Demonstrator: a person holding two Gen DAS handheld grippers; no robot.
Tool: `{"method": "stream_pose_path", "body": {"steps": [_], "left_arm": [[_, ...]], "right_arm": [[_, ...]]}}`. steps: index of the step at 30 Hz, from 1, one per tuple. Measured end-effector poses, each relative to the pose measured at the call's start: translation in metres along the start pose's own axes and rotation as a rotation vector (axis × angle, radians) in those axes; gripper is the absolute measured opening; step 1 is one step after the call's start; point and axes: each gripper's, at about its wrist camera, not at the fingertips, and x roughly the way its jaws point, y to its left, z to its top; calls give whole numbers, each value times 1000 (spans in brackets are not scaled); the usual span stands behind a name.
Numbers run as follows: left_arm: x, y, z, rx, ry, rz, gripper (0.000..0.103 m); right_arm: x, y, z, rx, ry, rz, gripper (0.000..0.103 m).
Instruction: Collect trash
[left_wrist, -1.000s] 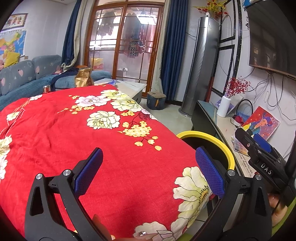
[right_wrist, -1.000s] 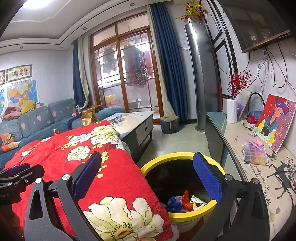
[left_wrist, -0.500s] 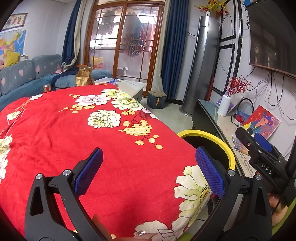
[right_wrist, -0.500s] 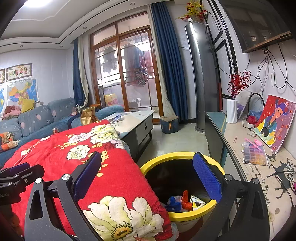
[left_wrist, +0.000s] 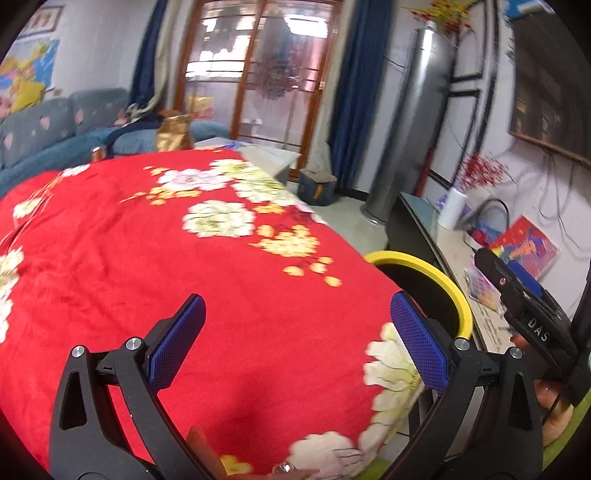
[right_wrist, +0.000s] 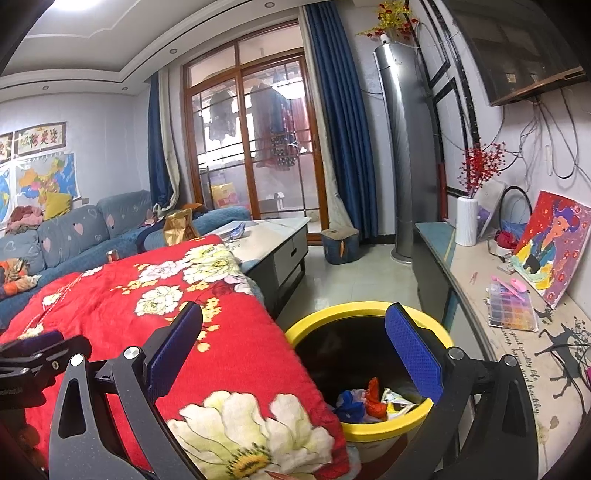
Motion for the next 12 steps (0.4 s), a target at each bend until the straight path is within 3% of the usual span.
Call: {"method": "stream_pose_path", "body": {"steps": [3,6,10,12], "left_arm": [[-8,41,9,-74,9,75,92],[-25,116,16,-172,10,252,92],[-63,257,7,-331,67,618,92],[-80,309,-1,-422,106,734,92]], "right_arm": [[14,31,9,-14,46,97,97],[36,95,16,-67,135,258,96],[70,212,10,-189,342,491,96],[89,291,-5,-271,485,610,96]]}}
